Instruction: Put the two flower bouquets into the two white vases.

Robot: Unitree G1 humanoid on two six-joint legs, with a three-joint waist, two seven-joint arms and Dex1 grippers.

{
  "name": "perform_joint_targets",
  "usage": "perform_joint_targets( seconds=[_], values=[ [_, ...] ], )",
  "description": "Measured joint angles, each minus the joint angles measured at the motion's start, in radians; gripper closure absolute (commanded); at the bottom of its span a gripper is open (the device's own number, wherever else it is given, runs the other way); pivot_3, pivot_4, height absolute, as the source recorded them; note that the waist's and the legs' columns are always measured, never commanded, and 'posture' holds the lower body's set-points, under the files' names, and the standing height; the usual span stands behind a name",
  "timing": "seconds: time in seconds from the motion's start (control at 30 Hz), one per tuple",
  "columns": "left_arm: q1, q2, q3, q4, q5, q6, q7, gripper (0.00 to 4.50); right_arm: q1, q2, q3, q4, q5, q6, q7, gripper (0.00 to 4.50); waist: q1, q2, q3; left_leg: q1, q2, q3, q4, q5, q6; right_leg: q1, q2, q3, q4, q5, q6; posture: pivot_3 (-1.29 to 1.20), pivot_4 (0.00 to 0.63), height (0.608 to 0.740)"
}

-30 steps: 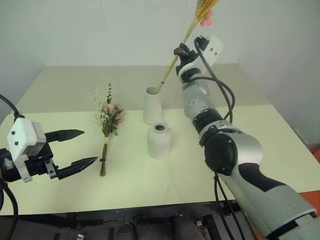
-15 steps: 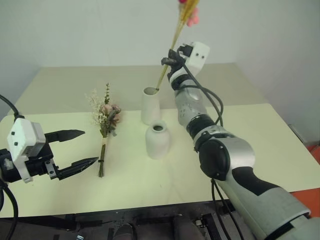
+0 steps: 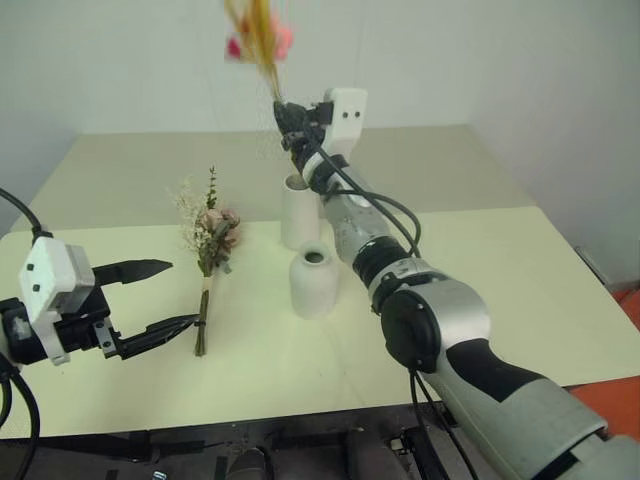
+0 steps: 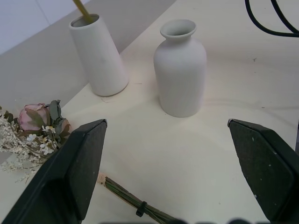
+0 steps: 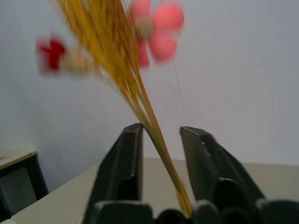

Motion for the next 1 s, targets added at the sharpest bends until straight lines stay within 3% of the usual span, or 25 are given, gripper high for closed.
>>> perform_joint_targets(
  seconds=[0.17, 0.2, 0.37, 0.57, 0.77, 0.87, 1.0],
  values=[
    [-0.001, 0.0, 0.0, 0.001, 0.0, 0.0, 0.001, 0.0, 0.042, -0.019, 0.017, -0.005, -0.019, -0.007, -0.001, 0.13, 0.001, 0.0, 0.0, 0.0, 0.0, 0.0, 0.0, 0.0, 0.0, 0.0, 0.0, 0.0, 0.0, 0.0, 0.0, 0.0, 0.15, 0.74],
    [-0.001, 0.0, 0.0, 0.002, 0.0, 0.0, 0.001, 0.0, 0.054, -0.027, 0.017, -0.005, -0.019, -0.007, 0.001, 0.06, 0.001, 0.0, 0.0, 0.0, 0.0, 0.0, 0.0, 0.0, 0.0, 0.0, 0.0, 0.0, 0.0, 0.0, 0.0, 0.0, 0.15, 0.74],
    [-0.015, -0.023, -0.013, -0.003, 0.01, 0.001, 0.054, 0.0, 0.123, -0.093, 0.028, -0.057, -0.019, -0.022, 0.08, 0.06, 0.001, 0.0, 0.0, 0.001, 0.0, 0.0, 0.0, 0.0, 0.0, 0.001, 0.0, 0.0, 0.0, 0.0, 0.0, 0.0, 0.15, 0.74],
    [-0.021, -0.088, -0.136, -0.154, 0.13, 0.128, 0.379, 0.0, 0.271, -0.219, 0.086, -0.292, 0.004, 0.095, 0.269, 0.06, 0.009, -0.001, 0.0, 0.0, -0.001, -0.001, 0.0, 0.0, 0.0, 0.001, 0.0, 0.0, 0.001, 0.0, 0.001, 0.0, 0.15, 0.74],
    [-0.192, -0.197, -0.322, -0.192, 0.152, 0.382, 0.678, 0.0, 0.531, -0.537, 0.184, -0.899, 0.069, 0.643, 0.457, 0.06, 0.064, 0.0, 0.0, 0.001, -0.002, -0.001, 0.002, 0.0, 0.0, 0.0, 0.0, 0.0, 0.004, -0.001, 0.002, 0.0, 0.15, 0.74],
    [-0.397, -0.214, -0.43, -0.084, 0.152, 0.586, 0.758, 0.0, 0.624, -0.72, 0.218, -1.133, 0.129, 0.86, 0.571, 0.06, 0.084, 0.0, 0.0, 0.002, -0.002, -0.002, 0.003, 0.0, 0.0, 0.002, 0.001, 0.001, 0.005, -0.005, 0.008, 0.0, 0.15, 0.74],
    [-0.622, -0.315, -0.534, 0.116, 0.199, 0.776, 0.859, 0.0, 0.724, -0.995, 0.213, -1.329, 0.231, 1.125, 0.724, 0.06, 0.093, 0.0, 0.0, 0.007, -0.003, -0.003, 0.006, 0.0, 0.0, 0.009, 0.001, 0.001, 0.002, -0.004, 0.009, 0.0, 0.15, 0.74]
  ],
)
